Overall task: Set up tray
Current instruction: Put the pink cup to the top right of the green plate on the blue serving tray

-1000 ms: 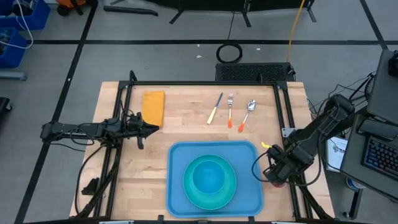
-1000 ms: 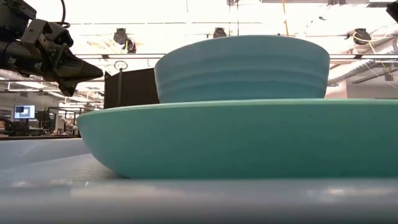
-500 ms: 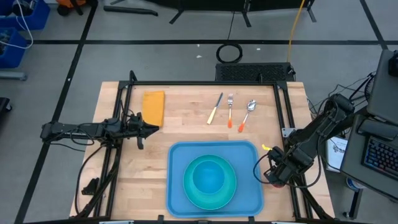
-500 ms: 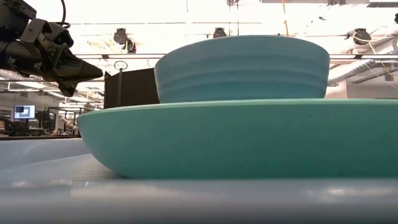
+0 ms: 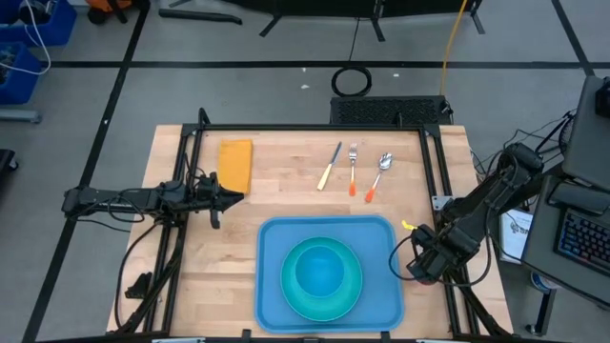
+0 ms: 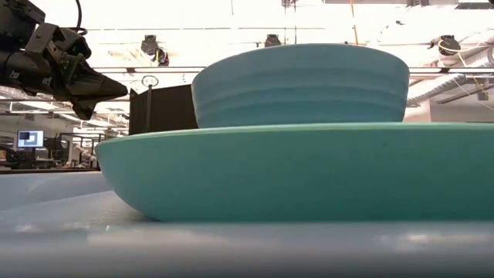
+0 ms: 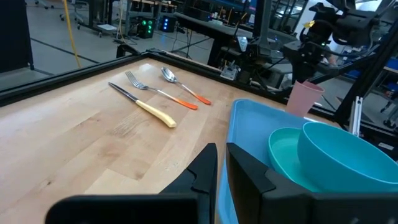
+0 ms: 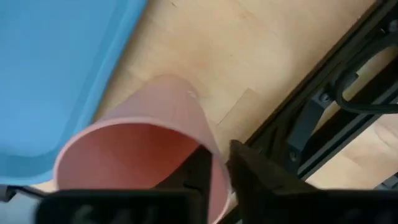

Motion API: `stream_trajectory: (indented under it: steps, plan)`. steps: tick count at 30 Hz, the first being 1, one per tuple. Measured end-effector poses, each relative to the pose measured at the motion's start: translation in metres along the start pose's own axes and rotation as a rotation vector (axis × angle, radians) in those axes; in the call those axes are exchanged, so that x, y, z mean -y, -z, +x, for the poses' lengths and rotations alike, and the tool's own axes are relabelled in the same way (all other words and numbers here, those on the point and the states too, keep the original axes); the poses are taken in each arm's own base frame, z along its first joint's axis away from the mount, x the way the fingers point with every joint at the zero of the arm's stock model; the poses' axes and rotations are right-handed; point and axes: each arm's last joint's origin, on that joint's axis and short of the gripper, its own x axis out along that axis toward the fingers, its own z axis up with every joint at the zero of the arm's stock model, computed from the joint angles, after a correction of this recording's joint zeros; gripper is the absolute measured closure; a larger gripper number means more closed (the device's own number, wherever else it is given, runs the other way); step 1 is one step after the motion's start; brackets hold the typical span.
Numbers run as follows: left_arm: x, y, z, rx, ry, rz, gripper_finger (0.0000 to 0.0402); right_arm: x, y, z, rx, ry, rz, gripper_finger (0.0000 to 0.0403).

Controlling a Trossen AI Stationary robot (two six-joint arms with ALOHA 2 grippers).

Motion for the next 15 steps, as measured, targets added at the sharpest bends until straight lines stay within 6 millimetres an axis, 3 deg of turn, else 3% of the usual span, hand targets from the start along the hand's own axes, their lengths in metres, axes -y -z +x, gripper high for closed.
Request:
stream_trajectory:
  steps: [2, 15]
  plan:
    - [0.000, 0.000, 0.000, 0.000, 0.000, 0.000, 0.0364, 0.001, 0.000, -0.002, -0.002, -0.015, -0.006, 0.0393]
    - [0.000, 0.000, 0.000, 0.000, -0.001, 0.009, 0.0364, 0.014, -0.004, -0.015, 0.084, -0.099, 0.004, 0.0401]
